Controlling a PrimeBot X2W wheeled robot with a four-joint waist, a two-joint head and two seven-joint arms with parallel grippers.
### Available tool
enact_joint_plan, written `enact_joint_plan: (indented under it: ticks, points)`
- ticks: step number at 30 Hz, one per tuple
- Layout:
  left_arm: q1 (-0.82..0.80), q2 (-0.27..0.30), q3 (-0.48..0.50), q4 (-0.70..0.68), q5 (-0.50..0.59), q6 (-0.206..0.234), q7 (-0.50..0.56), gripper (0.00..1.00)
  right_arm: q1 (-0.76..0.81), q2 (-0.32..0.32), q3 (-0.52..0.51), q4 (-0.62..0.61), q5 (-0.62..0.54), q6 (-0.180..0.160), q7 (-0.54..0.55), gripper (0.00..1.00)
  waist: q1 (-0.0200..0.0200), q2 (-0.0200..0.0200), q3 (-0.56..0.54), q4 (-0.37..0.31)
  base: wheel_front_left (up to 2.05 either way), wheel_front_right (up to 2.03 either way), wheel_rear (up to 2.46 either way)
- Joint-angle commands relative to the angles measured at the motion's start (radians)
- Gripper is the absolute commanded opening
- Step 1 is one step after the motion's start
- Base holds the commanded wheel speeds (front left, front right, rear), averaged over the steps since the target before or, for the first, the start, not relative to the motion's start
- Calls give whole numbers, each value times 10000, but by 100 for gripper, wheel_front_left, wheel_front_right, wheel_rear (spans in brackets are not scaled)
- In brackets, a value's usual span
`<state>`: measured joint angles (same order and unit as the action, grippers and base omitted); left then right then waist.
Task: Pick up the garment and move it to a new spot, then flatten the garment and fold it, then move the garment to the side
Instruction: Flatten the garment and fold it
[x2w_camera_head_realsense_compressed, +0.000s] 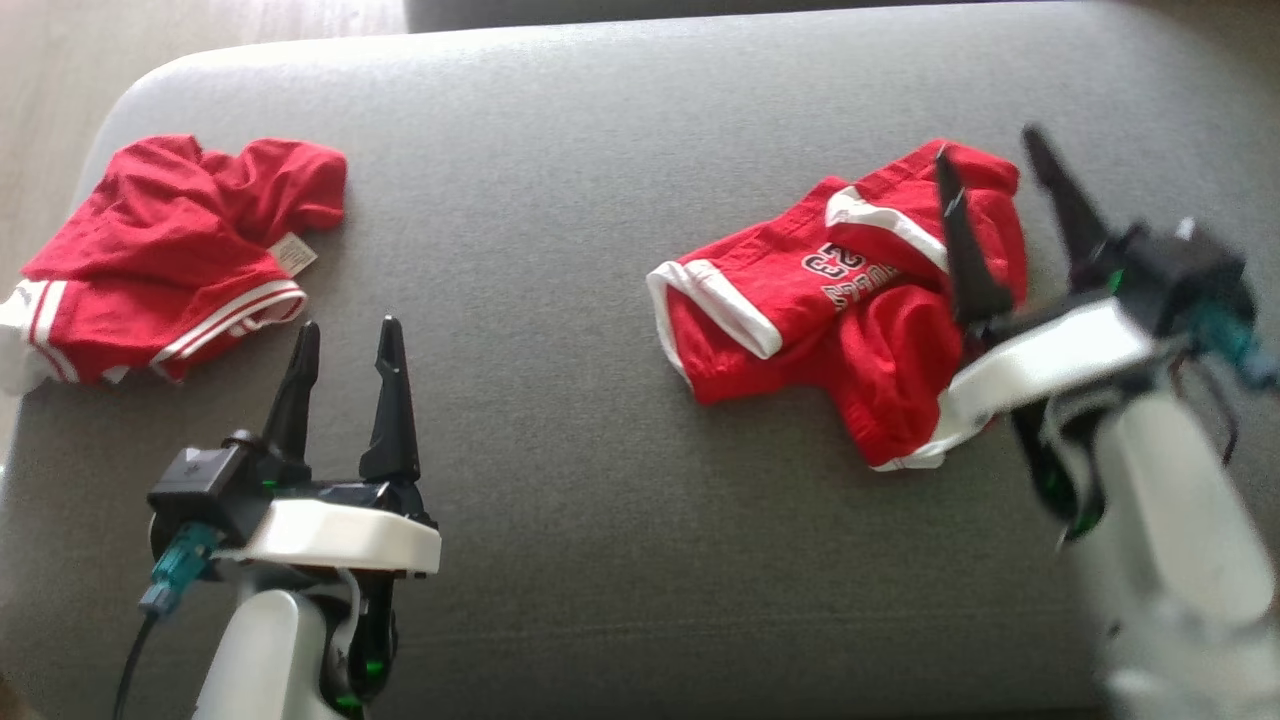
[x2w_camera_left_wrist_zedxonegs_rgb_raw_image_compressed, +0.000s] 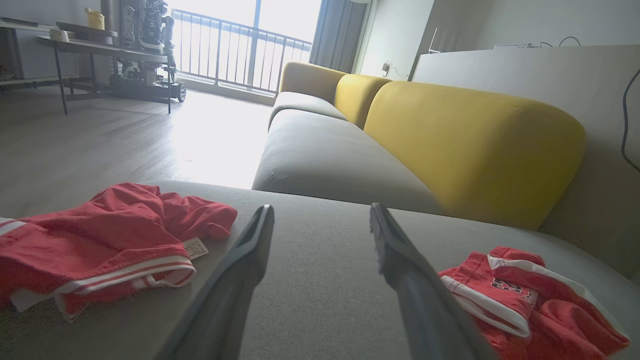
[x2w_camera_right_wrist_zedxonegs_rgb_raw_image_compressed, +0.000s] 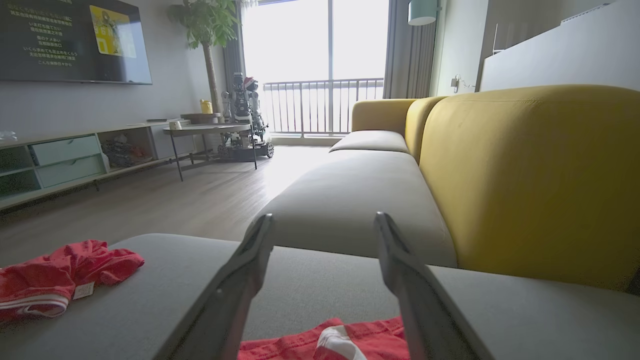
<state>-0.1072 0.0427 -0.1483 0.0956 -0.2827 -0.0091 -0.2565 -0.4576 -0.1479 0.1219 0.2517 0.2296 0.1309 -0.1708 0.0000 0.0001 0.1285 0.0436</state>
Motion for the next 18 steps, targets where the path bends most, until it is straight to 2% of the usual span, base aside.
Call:
enact_joint_plan:
  ticks: [1, 9, 12, 18]
  points:
    - [-219, 76, 328, -390, 105, -16, -53, 100, 278, 229, 219, -716, -81, -2, -84, 100, 0, -1, -24, -138, 0, 0, 0]
    - [64, 76, 276, -232, 221, -84, -53, 100, 2324, 873, 217, -1691, -857, -2, -245, 100, 0, -1, -47, -608, 0, 0, 0]
    - [68, 76, 269, -166, -112, -93, -53, 100, 2497, 939, 278, -1717, -1040, -2, -335, 100, 0, -1, -21, -642, 0, 0, 0]
    - [-11, 76, 97, -85, -87, -130, -53, 100, 2280, 971, 409, -1603, -1185, -2, -328, 100, 0, -1, 92, -406, 0, 0, 0]
